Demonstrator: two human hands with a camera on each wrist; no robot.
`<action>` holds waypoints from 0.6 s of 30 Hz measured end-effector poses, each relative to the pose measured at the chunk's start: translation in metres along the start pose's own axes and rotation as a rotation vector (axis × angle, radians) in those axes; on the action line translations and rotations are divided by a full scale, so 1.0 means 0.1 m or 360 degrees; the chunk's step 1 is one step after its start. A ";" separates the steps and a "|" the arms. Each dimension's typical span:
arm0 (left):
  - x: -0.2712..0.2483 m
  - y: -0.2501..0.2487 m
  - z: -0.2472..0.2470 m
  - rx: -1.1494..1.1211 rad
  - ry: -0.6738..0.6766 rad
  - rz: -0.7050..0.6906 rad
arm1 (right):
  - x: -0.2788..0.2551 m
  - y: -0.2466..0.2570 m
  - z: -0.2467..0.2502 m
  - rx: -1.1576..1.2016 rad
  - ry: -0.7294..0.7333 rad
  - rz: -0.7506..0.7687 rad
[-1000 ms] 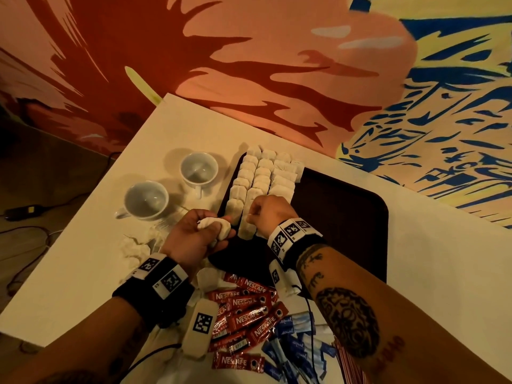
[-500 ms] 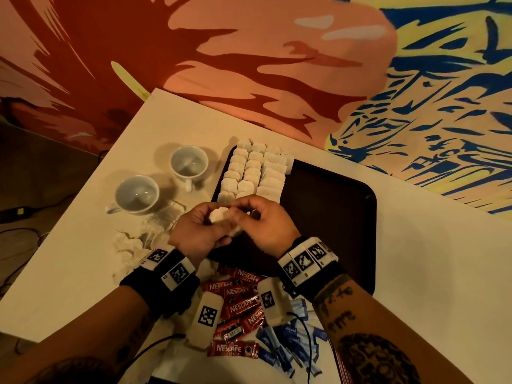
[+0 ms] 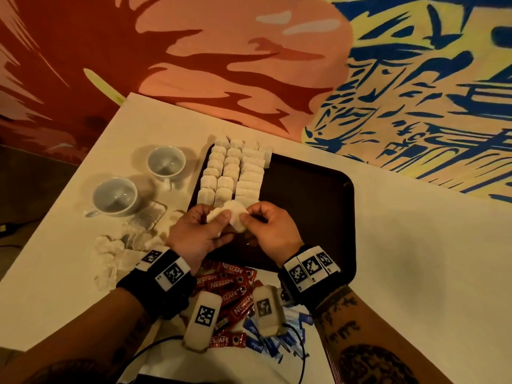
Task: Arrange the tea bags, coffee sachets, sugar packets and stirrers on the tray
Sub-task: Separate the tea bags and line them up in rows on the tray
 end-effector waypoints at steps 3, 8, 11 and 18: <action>-0.02 -0.01 -0.04 -0.0021 0.0051 -0.0013 | -0.03 -0.02 0.06 0.0134 -0.0137 -0.0008; -0.01 -0.01 -0.02 0.0082 -0.0058 -0.0079 | -0.08 -0.09 -0.03 0.0144 -0.0075 -0.0005; 0.01 0.00 0.04 0.0233 -0.0133 -0.0103 | -0.08 -0.15 -0.03 0.0012 -0.0039 -0.0003; 0.00 0.05 0.30 0.0886 -0.0088 -0.0235 | 0.04 -0.13 -0.21 -0.0426 0.0330 0.0060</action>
Point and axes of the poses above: each hand's wrist, its own x-axis towards the middle knuckle, its own z-axis out of the back of the hand, y = z × x, the point moved 6 cm from there along x, towards the middle knuckle, and after that the axes turned 13 degrees about x, right-handed, at the moved point
